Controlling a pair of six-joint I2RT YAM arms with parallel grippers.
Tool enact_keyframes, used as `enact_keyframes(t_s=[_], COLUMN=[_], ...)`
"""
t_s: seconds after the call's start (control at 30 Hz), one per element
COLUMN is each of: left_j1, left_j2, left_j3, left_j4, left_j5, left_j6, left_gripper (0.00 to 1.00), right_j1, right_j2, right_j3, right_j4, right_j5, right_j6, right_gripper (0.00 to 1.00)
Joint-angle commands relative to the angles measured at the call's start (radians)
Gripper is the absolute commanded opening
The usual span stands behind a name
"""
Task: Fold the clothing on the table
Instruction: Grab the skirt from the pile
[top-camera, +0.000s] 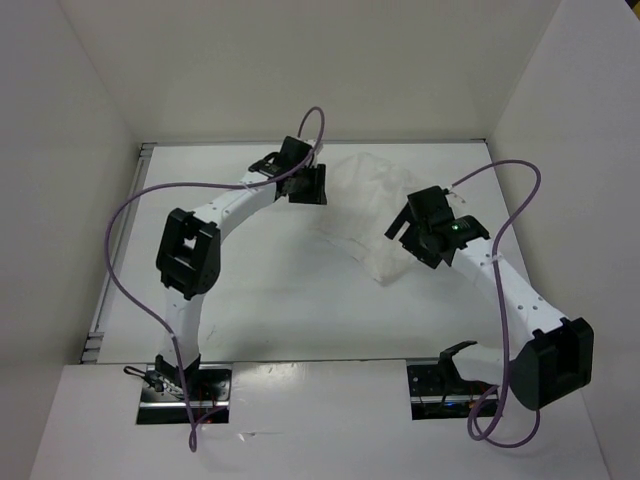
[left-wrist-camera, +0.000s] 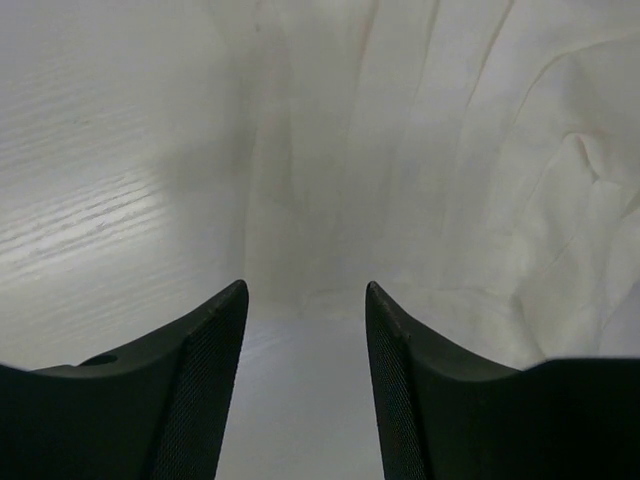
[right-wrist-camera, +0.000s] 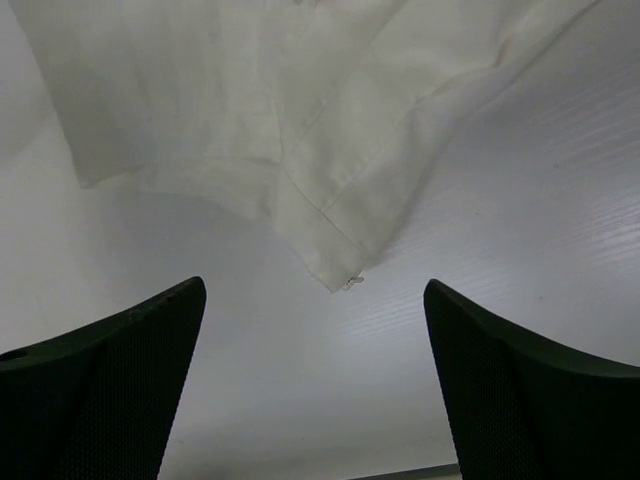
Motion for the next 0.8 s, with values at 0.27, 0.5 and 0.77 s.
enact_keyframes(t_s=[0.27,0.5,0.77], left_j1=[-0.127,-0.136,-0.136], left_j2=[0.157,0.157,0.154], left_j3=[0.098,0.089,0.071], left_j4=[-0.065,-0.065,-0.053], left_j5=[-0.279,-0.334,-0.347], left_j6=[0.111,0.090,0.102], left_gripper=[0.55,0.54,0.52], right_j1=[-0.042,-0.042,-0.042], right_j2=[-0.040,-0.040,-0.020], right_j3=[-0.014,-0.024,-0.024], right_j4=[-0.043,-0.043,-0.034], right_j5=[-0.002,-0.022,-0.041], right_j6=[0.015,0.015,0.015], right_gripper=[0.94,0.94,0.94])
